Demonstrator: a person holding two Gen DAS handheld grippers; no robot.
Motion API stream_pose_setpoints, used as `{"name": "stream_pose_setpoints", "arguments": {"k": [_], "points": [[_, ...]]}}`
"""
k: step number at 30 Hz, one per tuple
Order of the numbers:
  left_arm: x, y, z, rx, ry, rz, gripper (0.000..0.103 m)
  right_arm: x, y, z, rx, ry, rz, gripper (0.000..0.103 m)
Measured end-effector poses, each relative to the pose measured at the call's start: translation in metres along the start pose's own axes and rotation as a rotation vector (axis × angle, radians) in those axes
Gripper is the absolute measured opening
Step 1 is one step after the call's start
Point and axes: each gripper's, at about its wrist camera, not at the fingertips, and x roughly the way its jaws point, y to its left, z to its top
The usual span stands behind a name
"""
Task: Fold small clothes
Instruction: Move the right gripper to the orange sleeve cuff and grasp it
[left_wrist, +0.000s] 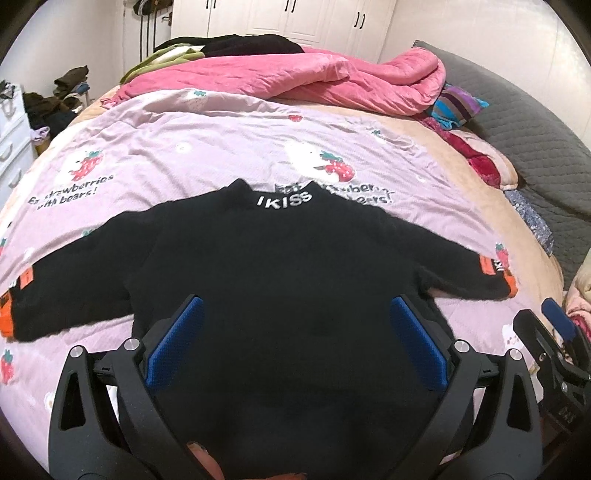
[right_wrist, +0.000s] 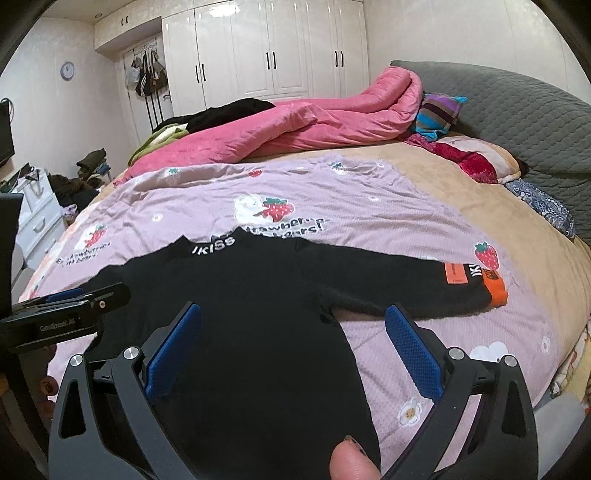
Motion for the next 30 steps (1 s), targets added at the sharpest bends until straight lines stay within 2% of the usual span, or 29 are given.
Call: {"name": "stream_pose_setpoints", "arguments": {"k": [6, 19, 23, 30], "points": [[0.000, -0.005, 0.022, 0.012, -0.031, 0.003, 0.095, 0.002, -0.009, 0.019, 0.031, -0.024, 0.003, 0.099], [0.035, -0.018, 0.049, 0.036, 0.000, -0.028, 0.095, 0.033, -0.043, 0.061, 0.103, -0.046, -0.081, 0.099], [0.047, -0.020, 0.056, 0.035, 0.010, -0.053, 0.095, 0.045, -0.059, 0.073, 0.137, -0.054, -0.128, 0.099], [0.073, -0.023, 0.065, 0.055, 0.011, -0.042, 0.095, 0.069, -0.099, 0.084, 0.235, -0.058, -0.219, 0.099]]}}
